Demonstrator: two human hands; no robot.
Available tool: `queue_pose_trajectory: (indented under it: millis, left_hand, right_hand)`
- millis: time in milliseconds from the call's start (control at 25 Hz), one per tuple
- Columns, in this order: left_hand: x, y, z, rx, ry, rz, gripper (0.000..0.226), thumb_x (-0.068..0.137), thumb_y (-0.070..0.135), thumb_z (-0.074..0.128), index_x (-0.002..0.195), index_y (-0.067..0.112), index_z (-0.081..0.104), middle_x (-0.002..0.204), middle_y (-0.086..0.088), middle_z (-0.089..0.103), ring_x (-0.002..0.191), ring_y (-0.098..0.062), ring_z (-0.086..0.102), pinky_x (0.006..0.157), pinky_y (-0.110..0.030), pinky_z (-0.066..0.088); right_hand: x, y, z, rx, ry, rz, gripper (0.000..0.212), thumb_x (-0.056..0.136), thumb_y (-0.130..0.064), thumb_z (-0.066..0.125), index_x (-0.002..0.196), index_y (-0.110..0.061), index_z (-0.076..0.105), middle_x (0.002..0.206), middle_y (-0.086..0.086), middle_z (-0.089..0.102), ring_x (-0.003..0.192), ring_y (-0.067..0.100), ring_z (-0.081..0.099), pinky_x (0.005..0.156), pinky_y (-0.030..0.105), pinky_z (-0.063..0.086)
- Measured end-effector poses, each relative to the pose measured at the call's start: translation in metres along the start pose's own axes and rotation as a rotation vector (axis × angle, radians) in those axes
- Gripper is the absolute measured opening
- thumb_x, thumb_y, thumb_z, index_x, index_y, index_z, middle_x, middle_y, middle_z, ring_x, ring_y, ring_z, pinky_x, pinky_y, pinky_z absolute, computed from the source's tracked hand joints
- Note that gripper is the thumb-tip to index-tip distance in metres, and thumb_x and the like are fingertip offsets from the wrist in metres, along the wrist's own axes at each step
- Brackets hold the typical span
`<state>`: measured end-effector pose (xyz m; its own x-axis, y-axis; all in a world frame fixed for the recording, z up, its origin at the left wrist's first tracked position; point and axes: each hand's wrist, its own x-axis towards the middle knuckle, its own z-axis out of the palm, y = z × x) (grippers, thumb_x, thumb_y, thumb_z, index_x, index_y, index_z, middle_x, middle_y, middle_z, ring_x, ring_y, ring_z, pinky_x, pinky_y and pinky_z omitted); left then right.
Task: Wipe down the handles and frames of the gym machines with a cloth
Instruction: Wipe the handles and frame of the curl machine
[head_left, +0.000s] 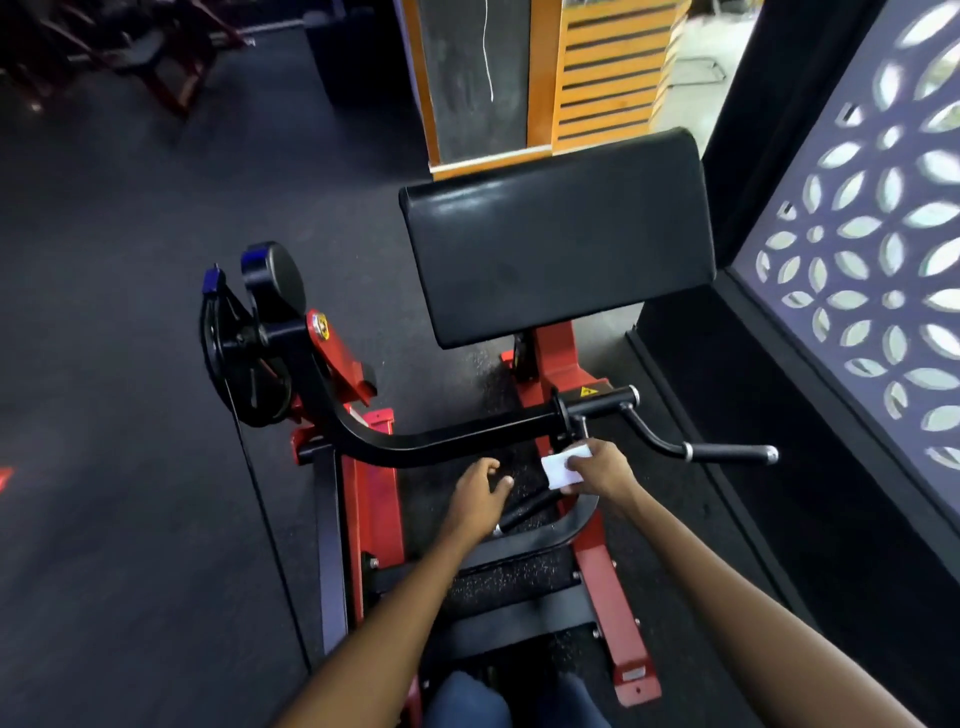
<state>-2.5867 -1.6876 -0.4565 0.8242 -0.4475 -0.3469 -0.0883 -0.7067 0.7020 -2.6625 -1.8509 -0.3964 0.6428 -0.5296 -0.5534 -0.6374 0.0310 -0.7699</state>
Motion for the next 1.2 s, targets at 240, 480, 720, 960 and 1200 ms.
queue_pose_trajectory:
  millis: [240, 480, 720, 960, 1200]
  left_hand:
    - [0.053, -0.059, 0.003, 0.617, -0.031, 0.328, 0.049, 0.102, 0.026, 0.04, 0.147, 0.008, 0.033, 0.156, -0.008, 0.026, 0.146, -0.021, 0.019, 0.119, -0.031, 0.013]
    - [0.178, -0.076, 0.027, 0.915, -0.159, 0.599, 0.057, 0.104, 0.031, 0.029, 0.154, 0.015, 0.005, 0.161, 0.001, -0.006, 0.148, -0.014, -0.009, 0.118, -0.03, -0.007]
    - [0.253, -0.125, 0.056, 0.957, -0.342, 0.868, 0.059, 0.103, 0.032, 0.025, 0.149, 0.018, -0.01, 0.158, 0.004, -0.012, 0.146, -0.011, -0.006, 0.12, -0.032, 0.006]
    - [0.265, -0.141, 0.061, 0.803, -0.308, 1.012, 0.059, 0.1, 0.032, 0.026, 0.149, 0.008, 0.006, 0.158, -0.003, 0.007, 0.145, -0.018, 0.016, 0.118, -0.035, 0.019]
    - [0.26, -0.139, 0.061, 0.697, -0.245, 0.908, 0.053, 0.103, 0.022, 0.032, 0.151, 0.01, 0.014, 0.158, -0.001, 0.012, 0.143, -0.008, 0.01, 0.118, -0.021, 0.003]
  right_hand:
    - [0.039, 0.08, 0.026, -0.231, 0.097, 0.04, 0.026, 0.078, -0.006, 0.055, 0.096, -0.021, 0.066, 0.075, 0.001, 0.063, 0.061, 0.016, 0.057, 0.053, 0.022, 0.05]
    - [0.092, 0.135, 0.066, -0.281, 0.259, -0.173, 0.024, 0.077, 0.0, 0.054, 0.081, -0.018, 0.069, 0.076, -0.008, 0.053, 0.072, 0.018, 0.057, 0.06, 0.029, 0.043]
    - [0.133, 0.159, 0.077, -0.475, 0.318, -0.528, 0.039, 0.092, -0.004, 0.046, 0.128, -0.016, 0.058, 0.132, -0.007, 0.052, 0.118, 0.004, 0.048, 0.105, 0.017, 0.034]
    - [0.141, 0.2, 0.087, -0.828, 0.374, -0.582, 0.044, 0.087, -0.005, 0.04, 0.128, -0.002, 0.055, 0.134, 0.014, 0.053, 0.132, 0.028, 0.04, 0.115, 0.032, 0.015]
    - [0.138, 0.228, 0.105, -1.114, 0.039, -0.854, 0.069, 0.075, 0.0, 0.032, 0.143, -0.007, 0.034, 0.149, 0.007, 0.033, 0.145, 0.02, 0.008, 0.118, 0.035, 0.005]
